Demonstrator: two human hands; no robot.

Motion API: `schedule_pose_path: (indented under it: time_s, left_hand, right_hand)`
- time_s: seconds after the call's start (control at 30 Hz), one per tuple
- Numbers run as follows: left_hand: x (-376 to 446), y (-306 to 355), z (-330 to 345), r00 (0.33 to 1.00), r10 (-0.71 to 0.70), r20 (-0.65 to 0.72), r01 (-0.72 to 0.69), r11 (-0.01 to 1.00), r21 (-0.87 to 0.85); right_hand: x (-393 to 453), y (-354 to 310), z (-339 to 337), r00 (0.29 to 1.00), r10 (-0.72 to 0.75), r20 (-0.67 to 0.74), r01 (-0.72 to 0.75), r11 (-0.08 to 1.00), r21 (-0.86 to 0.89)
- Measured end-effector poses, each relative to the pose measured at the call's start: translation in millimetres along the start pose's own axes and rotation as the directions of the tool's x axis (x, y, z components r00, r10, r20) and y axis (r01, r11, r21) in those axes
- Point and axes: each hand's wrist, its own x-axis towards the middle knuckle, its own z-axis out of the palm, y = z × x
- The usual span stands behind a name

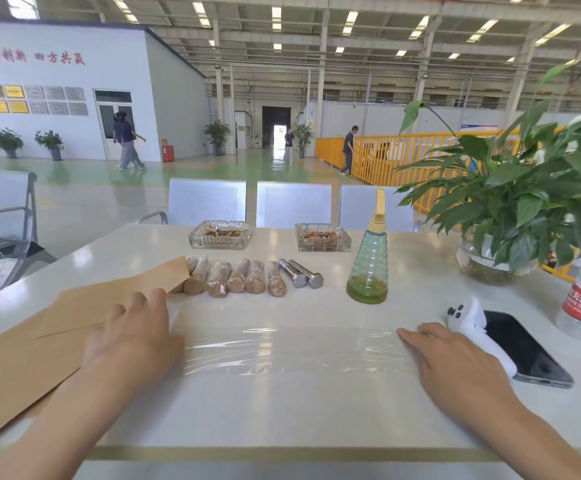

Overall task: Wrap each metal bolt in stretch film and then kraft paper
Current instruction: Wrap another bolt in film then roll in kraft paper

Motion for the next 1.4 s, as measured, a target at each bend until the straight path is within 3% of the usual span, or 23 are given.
schedule_pose_path:
  time_s: [0.2, 0.37, 0.53, 0.67, 0.77, 0.93, 1.2, 1.4]
  left_hand:
    - [-4.1, 2.6, 3.7, 0.988, 0.098, -0.117, -0.086, 0.991, 0.099]
    - [-2.4, -0.9, 4.3, 0.959, 0.261, -0.110, -0.235, 0.950, 0.206]
    - [-1.9, 1.2, 3.5, 0.945, 0.321, -0.059, -0.295, 0.918, 0.265]
    - [-1.5, 2.2, -3.4, 0.953, 0.301, -0.041, -0.289, 0.941, 0.177]
    - [-2.8, 3.0, -3.0, 0.969, 0.245, -0.020, -0.240, 0.961, 0.141]
    - [-6.0, 5.9, 1.5, 0.980, 0.198, 0.028, -0.200, 0.968, 0.153]
    - [-4.9, 2.9, -2.0, 0.966, 0.213, 0.143, -0.239, 0.950, 0.202]
    - [-6.7, 5.6, -7.8, 0.959, 0.211, 0.192, -0.252, 0.940, 0.229]
  right_hand:
    - [-0.8, -1.1, 2.1, 0.999, 0.028, -0.040, -0.026, 0.998, 0.053]
    - [-4.5, -3.6, 2.6, 0.992, 0.081, -0.098, -0.070, 0.992, 0.102]
    - [-8.5, -7.8, 1.4, 0.978, 0.145, -0.153, -0.127, 0.984, 0.123]
    - [-10.3, -22.2, -10.9, 0.956, 0.063, -0.287, 0.004, 0.975, 0.224]
    - [-14.2, -48.2, -18.2, 0.979, -0.097, -0.179, 0.127, 0.977, 0.170]
    - [-32.4, -67.8, -15.1, 0.977, -0.211, -0.005, 0.209, 0.963, 0.172]
    - [-52.1, -35.1, -15.9, 0.954, -0.280, 0.107, 0.239, 0.926, 0.292]
    - [-65.8, -36.4, -18.7, 0.915, -0.396, 0.075, 0.381, 0.910, 0.161]
